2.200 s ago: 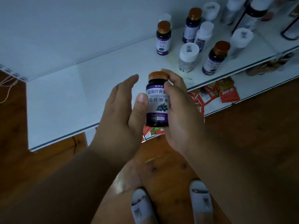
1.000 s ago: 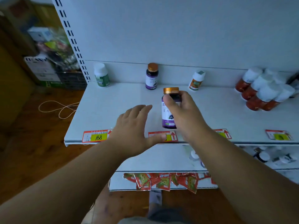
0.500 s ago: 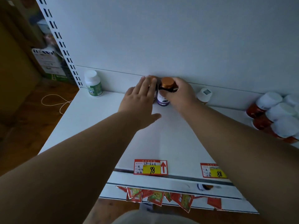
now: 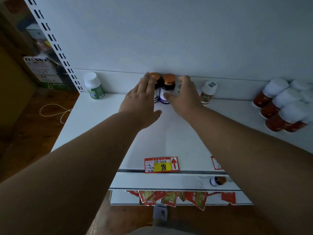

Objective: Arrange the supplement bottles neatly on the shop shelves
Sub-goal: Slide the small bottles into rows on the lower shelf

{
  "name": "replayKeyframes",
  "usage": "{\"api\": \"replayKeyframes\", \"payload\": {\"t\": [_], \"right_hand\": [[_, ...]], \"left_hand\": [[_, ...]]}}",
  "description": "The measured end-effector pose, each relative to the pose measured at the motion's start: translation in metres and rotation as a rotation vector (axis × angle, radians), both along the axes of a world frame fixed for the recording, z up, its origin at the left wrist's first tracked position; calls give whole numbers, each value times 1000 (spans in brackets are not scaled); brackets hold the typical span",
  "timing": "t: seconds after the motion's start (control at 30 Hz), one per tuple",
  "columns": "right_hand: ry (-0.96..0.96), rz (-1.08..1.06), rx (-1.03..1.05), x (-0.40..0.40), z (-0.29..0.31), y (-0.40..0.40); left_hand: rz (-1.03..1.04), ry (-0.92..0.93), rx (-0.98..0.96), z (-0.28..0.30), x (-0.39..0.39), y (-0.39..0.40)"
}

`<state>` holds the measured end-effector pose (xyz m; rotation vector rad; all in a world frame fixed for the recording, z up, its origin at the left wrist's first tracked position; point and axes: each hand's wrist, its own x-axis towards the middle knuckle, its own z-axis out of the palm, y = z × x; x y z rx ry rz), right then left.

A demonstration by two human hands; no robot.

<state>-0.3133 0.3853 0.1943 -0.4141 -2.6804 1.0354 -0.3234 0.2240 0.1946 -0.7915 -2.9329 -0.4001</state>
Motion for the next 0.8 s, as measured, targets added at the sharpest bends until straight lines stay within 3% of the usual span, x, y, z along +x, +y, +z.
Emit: {"api": "replayKeyframes", "payload": {"t": [0.2,0.4,0.53,0.7,0.8], "right_hand": [[29,58,153,64,21,-22],[121,-101,235,171,38,-45],[-32,-62,209,249,23,-79],[47,-126,145,298,24,-74],[85,-131,142,329,7,-61]], "left_hand": [[18,-9,65,-2,61,-17],[-188,14,227,7,137,-35],[-209,-81,190,-16,207,-70],[-300,40,135,-6,232,-66],[-287,-26,94,-20,262,-53]]}}
